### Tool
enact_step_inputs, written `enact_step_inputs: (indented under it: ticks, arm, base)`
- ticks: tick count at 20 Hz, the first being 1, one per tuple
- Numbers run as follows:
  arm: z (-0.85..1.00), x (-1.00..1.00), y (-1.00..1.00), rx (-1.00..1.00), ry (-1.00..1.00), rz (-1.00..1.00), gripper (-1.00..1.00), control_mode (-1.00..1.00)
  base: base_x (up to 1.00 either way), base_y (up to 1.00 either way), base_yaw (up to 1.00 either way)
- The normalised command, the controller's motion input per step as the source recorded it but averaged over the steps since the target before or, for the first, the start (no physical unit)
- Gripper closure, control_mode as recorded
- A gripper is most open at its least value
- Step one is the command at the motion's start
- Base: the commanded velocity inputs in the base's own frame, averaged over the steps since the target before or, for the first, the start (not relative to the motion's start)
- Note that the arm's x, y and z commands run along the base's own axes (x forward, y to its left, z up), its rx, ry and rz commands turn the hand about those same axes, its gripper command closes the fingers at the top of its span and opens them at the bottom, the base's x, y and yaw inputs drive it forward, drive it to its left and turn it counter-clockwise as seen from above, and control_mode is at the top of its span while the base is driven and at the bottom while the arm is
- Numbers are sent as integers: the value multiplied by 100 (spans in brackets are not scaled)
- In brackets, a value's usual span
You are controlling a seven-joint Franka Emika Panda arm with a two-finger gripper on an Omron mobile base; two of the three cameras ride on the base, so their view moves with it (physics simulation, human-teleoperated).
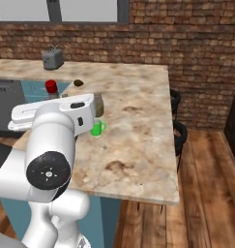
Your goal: Open the cabinet directly in front. Then move the liquor and the mug to the dining counter with the jar on it.
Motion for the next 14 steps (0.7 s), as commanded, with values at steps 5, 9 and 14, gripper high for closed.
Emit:
enact_step_inputs:
  ticks: [5,9,14]
  arm:
    - [0,0,0,0,0,0,100,100]
    - [0,0,0,0,0,0,100,100]
    - [0,0,0,0,0,0,100,100]
  base:
    - [95,0,13]
    - [28,0,0]
    - [11,0,0]
